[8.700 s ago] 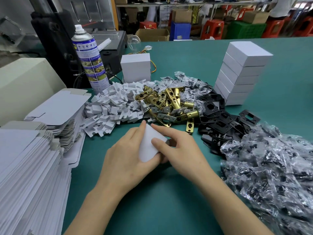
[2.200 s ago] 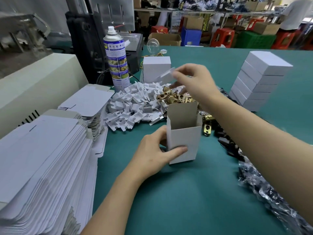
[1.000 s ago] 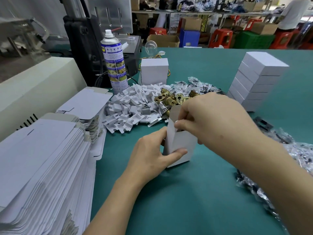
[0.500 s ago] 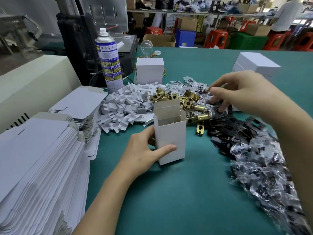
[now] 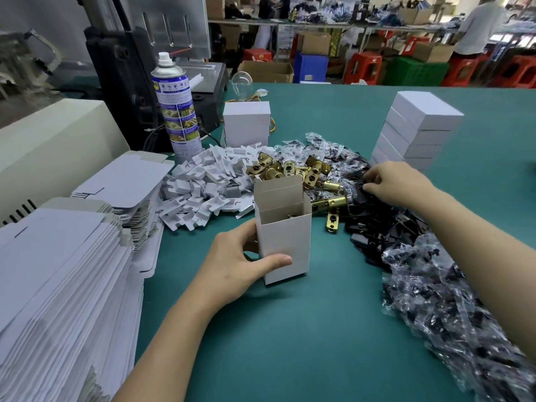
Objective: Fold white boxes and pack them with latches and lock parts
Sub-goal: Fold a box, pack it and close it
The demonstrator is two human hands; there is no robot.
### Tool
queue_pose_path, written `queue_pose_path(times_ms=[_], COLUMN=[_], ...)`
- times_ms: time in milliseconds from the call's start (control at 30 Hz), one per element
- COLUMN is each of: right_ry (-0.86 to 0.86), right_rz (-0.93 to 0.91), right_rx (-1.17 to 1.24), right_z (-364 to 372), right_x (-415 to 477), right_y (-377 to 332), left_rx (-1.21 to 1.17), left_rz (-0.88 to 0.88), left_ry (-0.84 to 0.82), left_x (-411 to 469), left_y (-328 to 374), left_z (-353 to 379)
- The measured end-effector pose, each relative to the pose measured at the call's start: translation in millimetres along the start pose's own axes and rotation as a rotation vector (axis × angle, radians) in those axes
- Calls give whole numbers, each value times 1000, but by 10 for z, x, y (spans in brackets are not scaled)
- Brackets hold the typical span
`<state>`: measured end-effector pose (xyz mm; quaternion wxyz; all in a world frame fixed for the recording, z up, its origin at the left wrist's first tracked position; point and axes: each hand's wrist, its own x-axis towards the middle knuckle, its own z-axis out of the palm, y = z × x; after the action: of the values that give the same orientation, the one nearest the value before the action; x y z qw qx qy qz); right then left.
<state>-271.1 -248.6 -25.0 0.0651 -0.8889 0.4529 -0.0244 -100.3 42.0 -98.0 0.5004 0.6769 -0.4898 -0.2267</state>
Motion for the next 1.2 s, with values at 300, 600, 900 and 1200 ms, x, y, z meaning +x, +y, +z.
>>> queue_pose_path(times_ms=[300,600,900,1200], right_ry=[70,24,-358,28], right_rz=[72,-150,-360,-345], right_rx=[239,965,1499,1098], right_z=[42,-466,-439,-376], right_x=[56,-464,-943,-1168], right_y=[22,-373,-826,-1161], left_rx=[32,20,34,58], left_rz=[-1,7,11,6], left_ry=[-6,-20,-28,-25], left_x=[-3,3,7,16], left_y=[-12,-19,-3,-23], left_z=[9,19,5,15])
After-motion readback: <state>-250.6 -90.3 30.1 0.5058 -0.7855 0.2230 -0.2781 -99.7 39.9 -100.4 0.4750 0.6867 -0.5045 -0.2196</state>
